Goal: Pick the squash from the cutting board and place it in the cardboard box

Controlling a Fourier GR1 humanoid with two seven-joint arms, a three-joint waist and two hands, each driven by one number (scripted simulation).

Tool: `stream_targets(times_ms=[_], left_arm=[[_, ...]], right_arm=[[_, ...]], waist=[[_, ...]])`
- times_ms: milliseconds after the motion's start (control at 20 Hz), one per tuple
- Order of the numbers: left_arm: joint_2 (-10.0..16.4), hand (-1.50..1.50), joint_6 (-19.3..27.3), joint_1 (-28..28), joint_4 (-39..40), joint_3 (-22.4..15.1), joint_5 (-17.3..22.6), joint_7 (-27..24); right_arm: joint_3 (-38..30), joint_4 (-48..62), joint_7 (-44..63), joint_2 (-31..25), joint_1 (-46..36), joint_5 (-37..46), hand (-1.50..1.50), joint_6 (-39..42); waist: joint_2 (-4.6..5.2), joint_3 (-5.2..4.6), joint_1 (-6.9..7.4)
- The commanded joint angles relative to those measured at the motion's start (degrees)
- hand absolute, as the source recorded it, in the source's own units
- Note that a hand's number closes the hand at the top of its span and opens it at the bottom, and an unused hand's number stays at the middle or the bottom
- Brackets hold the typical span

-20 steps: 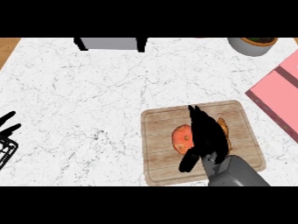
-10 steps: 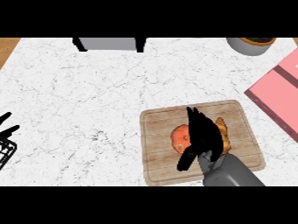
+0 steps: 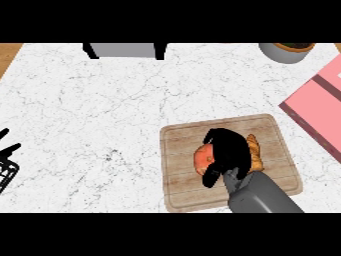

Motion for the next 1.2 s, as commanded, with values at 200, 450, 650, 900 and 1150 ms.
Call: stream_targets(times_ms=[200,450,650,900,1150], left_arm=[[-11.73,0.0,5.05,-5.77,-5.31,-0.48,2.35,-8.61],[-12.8,0.0,4.78,-7.11,-7.05,0.52,1.85,-6.8],[-12.7,0.0,2.94,-6.33,-6.61,2.66,2.51,-6.12],[-12.85,0.0,2.03,-7.08,-7.76,4.63,2.54,-4.99],[-13.32,0.0,1.55,-7.68,-6.56,6.09,1.33,-4.73]], right_arm=[[0.82,-0.87,1.38,0.38,-1.07,2.03,1.5,1.63],[0.95,-0.71,-11.35,-5.42,-1.53,-1.12,1.5,4.77],[0.64,-2.57,-20.52,-11.34,-1.87,-2.29,1.5,6.65],[-0.98,-5.19,-23.78,-16.11,-2.62,0.26,1.5,4.71],[-2.79,-14.24,-24.18,-17.24,-4.04,0.75,1.5,3.32]], waist=[[-0.51,-0.02,-1.6],[-0.36,0.14,-1.63],[-0.37,0.14,-1.51],[-0.74,0.14,-2.09],[-1.12,0.05,-3.55]])
